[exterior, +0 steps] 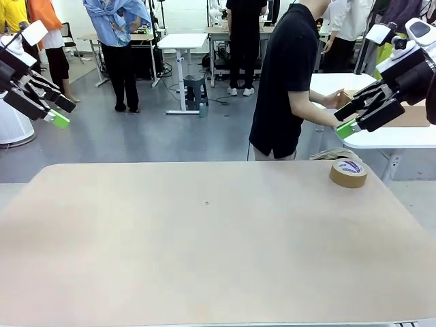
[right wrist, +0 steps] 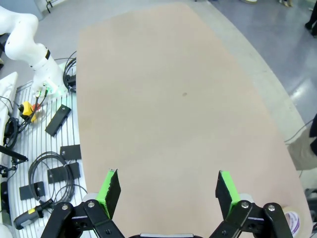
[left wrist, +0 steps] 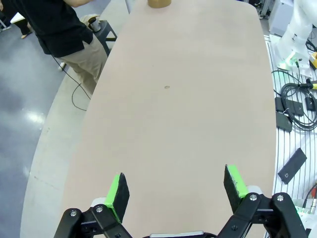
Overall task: Wrap the clocks to prevent damage.
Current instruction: After the human seals the box with tape, release both hands from the side flaps of the Package Box.
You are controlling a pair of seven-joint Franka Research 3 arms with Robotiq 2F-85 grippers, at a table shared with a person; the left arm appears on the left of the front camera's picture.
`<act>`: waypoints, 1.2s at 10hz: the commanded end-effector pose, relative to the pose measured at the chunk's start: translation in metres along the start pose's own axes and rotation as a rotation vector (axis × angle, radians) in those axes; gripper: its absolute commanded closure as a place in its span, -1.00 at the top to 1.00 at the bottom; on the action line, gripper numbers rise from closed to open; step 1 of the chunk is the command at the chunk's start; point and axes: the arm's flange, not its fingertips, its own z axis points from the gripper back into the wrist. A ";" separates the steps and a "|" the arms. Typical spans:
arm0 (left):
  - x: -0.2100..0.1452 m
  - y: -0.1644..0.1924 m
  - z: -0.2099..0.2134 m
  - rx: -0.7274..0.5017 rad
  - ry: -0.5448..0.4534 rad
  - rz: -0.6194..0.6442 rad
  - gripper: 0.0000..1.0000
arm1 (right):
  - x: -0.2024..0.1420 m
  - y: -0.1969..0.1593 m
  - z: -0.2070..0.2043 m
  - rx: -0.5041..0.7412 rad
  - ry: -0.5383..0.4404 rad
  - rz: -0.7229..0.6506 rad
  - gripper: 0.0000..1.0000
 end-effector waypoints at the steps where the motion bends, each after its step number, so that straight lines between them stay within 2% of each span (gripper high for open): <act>1: 0.000 0.000 0.000 0.003 0.002 0.001 1.00 | 0.001 0.000 0.000 -0.007 -0.007 -0.001 1.00; 12: 0.000 0.000 0.000 0.003 0.002 0.001 1.00 | 0.001 0.000 0.000 -0.007 -0.007 -0.001 1.00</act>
